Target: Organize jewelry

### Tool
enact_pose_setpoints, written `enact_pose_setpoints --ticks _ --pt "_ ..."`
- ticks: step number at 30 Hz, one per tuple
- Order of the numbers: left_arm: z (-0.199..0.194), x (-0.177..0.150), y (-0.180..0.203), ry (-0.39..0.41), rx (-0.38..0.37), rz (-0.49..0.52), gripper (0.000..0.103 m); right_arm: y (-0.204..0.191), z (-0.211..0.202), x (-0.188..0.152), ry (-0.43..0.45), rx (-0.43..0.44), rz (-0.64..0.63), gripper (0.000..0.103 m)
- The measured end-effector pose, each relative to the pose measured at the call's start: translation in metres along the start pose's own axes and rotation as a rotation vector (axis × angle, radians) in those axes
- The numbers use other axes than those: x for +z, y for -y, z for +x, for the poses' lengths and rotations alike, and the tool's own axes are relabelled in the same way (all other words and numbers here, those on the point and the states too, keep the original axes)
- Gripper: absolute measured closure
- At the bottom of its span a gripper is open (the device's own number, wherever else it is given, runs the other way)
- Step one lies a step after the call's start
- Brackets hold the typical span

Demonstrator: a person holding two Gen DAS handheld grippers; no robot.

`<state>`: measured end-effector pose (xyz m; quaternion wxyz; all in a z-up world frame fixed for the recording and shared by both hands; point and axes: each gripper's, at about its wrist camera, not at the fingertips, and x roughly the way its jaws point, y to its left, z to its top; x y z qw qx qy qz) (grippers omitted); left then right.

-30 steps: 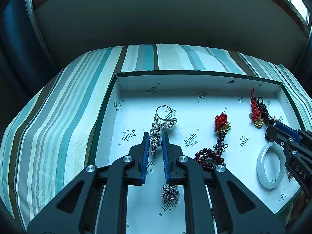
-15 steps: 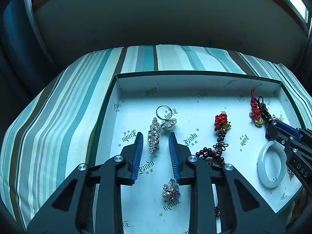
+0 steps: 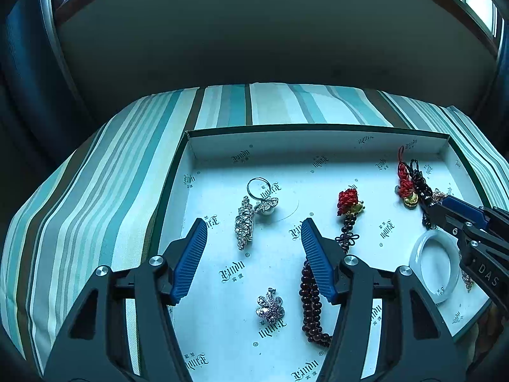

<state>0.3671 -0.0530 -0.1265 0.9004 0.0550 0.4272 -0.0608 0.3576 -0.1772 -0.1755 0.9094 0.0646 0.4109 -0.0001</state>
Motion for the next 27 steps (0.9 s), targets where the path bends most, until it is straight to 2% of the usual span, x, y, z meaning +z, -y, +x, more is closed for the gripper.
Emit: enact_pose_setpoints --ticks 1,3,7,12,18,27 --pt "-0.001 0.000 0.000 0.004 -0.002 0.000 0.038 0.001 -0.002 0.000 0.011 -0.004 0.003 0.051" --pt "-0.004 0.001 0.001 0.009 -0.004 0.001 0.035 0.001 -0.005 0.000 0.016 -0.007 -0.002 0.051" --pt "-0.012 0.001 0.003 0.037 0.012 0.005 0.023 0.002 -0.012 0.001 0.038 -0.006 0.004 0.050" --pt "-0.027 -0.003 0.004 0.085 0.039 0.001 0.012 0.005 -0.025 -0.003 0.088 -0.031 0.007 0.038" --pt "-0.040 -0.012 0.009 0.104 0.068 0.002 0.011 0.009 -0.036 -0.012 0.105 -0.058 0.017 0.034" --pt "-0.053 -0.031 0.014 0.099 0.066 -0.018 0.011 0.009 -0.048 -0.028 0.111 -0.100 0.019 0.029"
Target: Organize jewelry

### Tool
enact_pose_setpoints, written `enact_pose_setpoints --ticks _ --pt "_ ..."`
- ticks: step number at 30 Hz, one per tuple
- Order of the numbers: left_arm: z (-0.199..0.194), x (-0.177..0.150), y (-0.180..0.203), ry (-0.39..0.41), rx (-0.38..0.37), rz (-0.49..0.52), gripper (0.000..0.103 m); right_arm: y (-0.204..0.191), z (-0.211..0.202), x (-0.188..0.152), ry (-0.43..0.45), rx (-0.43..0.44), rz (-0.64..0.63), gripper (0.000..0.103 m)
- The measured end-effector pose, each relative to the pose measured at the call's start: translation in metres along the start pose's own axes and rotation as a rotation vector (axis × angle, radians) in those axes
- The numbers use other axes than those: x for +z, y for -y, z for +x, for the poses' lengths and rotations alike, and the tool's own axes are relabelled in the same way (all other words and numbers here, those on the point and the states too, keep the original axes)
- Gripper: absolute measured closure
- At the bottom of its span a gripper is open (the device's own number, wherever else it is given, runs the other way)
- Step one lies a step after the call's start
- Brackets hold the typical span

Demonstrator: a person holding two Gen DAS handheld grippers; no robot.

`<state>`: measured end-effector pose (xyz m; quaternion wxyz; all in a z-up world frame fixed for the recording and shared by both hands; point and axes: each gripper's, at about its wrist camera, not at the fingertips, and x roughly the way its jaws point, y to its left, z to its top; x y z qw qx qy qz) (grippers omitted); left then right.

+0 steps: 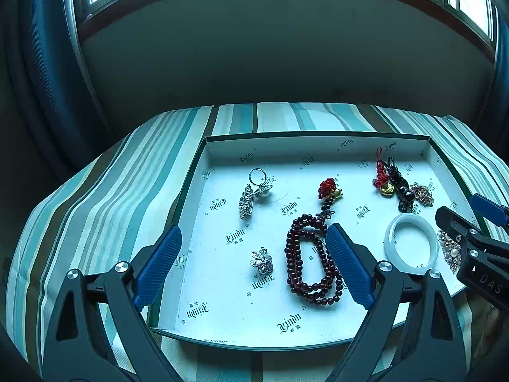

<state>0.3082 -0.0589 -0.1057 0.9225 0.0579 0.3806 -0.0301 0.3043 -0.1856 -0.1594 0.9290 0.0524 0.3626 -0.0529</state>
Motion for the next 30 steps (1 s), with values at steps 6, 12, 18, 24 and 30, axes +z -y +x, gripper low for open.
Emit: enact_pose_setpoints --ticks 6,12,18,24,30 --pt "-0.017 -0.002 0.006 0.013 0.018 0.005 0.010 -0.001 -0.022 -0.003 0.035 -0.017 -0.010 0.023" --pt "-0.048 -0.005 0.007 0.044 0.026 -0.005 0.010 -0.004 -0.047 -0.007 0.051 -0.019 -0.013 0.020" --pt "-0.091 -0.010 0.004 0.087 0.036 -0.023 0.007 -0.009 -0.086 -0.014 0.077 -0.009 -0.032 0.019" --pt "-0.136 -0.019 -0.004 0.112 0.052 -0.048 0.006 -0.012 -0.133 -0.018 0.131 0.009 -0.041 0.019" --pt "-0.177 -0.028 -0.014 0.132 0.059 -0.074 0.006 -0.016 -0.178 -0.023 0.175 0.036 -0.049 0.019"
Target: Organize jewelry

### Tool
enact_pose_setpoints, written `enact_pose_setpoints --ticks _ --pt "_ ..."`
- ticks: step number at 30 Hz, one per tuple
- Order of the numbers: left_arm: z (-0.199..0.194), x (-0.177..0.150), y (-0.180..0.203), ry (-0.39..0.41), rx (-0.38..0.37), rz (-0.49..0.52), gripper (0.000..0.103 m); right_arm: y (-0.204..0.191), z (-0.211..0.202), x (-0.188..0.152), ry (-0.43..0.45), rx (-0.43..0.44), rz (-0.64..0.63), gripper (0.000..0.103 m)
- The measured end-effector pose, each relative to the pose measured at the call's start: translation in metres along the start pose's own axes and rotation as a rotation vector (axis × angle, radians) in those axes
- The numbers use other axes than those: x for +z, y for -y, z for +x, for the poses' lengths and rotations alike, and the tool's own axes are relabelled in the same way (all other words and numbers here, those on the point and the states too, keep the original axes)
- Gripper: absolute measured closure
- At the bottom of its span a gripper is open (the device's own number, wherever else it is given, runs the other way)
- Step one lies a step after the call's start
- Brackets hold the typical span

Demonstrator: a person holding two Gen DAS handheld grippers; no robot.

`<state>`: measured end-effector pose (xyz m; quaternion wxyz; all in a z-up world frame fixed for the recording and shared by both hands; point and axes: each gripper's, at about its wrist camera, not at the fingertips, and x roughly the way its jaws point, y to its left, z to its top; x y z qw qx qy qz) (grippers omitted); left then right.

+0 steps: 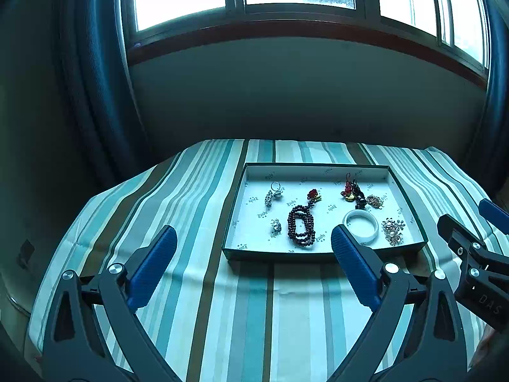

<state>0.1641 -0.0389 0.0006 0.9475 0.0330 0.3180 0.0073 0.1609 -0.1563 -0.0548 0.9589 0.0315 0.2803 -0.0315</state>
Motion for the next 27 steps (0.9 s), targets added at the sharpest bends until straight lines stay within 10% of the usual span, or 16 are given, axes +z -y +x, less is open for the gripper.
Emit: enact_pose_setpoints --ticks 27 --pt "-0.089 -0.016 -0.006 0.095 -0.027 -0.013 0.005 -0.012 -0.076 -0.009 0.100 0.024 -0.033 0.018"
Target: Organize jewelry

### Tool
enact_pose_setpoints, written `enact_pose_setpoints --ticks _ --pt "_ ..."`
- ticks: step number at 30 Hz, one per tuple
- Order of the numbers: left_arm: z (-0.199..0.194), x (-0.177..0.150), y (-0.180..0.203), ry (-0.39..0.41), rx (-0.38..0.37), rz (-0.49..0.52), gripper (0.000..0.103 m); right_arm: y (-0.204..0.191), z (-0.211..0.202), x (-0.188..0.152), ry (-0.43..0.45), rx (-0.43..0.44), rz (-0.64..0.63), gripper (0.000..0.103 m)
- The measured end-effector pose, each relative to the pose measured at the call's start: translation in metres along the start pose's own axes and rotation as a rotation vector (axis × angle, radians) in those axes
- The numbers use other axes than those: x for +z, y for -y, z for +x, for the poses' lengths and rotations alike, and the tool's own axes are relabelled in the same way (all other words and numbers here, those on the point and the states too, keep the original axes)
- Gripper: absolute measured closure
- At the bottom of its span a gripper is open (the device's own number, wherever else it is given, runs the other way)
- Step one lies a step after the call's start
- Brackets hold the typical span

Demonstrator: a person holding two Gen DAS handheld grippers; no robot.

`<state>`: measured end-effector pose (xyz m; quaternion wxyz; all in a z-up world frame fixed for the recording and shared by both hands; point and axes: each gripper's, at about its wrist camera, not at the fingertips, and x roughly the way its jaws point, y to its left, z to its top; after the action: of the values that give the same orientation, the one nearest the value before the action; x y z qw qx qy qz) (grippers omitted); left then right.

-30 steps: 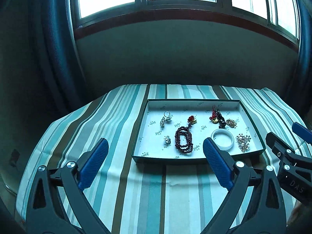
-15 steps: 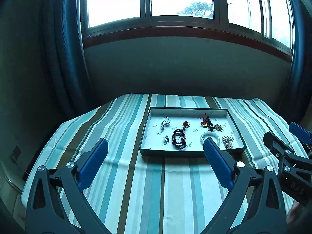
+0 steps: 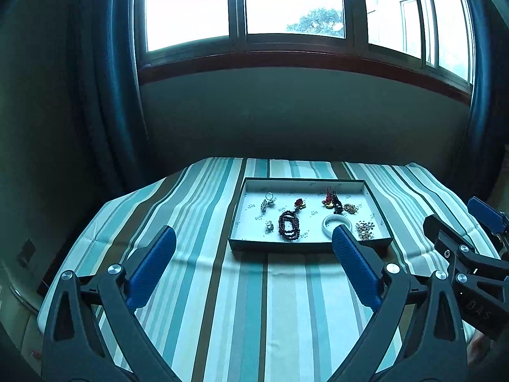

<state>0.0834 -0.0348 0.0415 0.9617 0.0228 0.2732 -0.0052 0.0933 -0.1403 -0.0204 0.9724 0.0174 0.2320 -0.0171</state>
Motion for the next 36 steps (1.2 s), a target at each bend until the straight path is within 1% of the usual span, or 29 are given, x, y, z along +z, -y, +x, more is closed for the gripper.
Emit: enact_pose_setpoints --ticks 36 --pt "0.0011 -0.0010 -0.0058 -0.003 -0.001 -0.012 0.005 -0.0029 -0.0035 -0.0001 0.007 0.001 -0.017 0.018"
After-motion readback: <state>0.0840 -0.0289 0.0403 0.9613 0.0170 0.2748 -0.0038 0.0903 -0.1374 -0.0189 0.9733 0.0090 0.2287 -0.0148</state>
